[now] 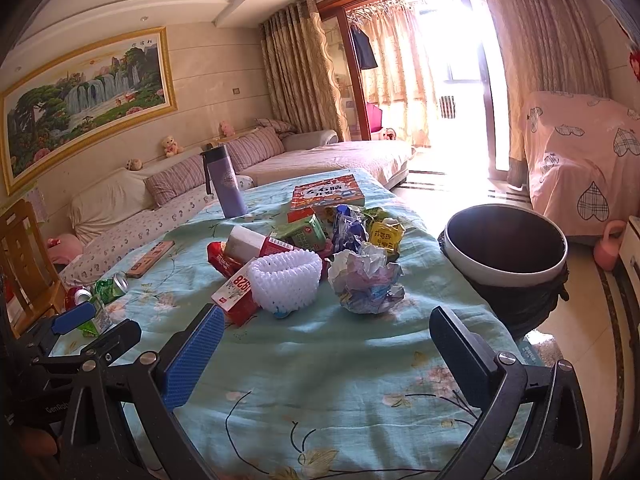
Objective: Collect trash
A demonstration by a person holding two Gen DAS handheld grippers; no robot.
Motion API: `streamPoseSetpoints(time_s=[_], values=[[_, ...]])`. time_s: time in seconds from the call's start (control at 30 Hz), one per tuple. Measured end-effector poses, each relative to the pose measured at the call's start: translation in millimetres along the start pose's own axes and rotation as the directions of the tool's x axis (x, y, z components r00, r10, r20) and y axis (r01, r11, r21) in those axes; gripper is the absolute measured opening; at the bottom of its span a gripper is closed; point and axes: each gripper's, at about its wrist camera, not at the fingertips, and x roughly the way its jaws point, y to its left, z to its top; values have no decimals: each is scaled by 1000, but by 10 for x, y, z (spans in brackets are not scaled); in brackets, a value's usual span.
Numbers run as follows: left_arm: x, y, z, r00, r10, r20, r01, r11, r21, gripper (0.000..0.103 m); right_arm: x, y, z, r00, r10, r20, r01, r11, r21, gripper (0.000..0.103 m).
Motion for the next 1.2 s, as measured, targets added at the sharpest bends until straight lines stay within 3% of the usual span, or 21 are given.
streamPoseSetpoints(time_s=[0.63,0.83,0.97,1.2], values=[[156,-41,-1,999,-33,-30,33,999,15,103,73,-80,6,1000,1,-19,0,1000,10,103],[379,-11,42,996,-55,-75,56,998,8,103,178,-156,52,999,7,-35,-7,1000,12,102],[590,-19,78,991,-66,-119,68,998,15,96,308,-238,95,998,8,-64,-7,1000,19,102],[975,-16,165,983,-62,-174,70,997,35,95,716,-402,148,987,24,-159,-16,999,51,95]])
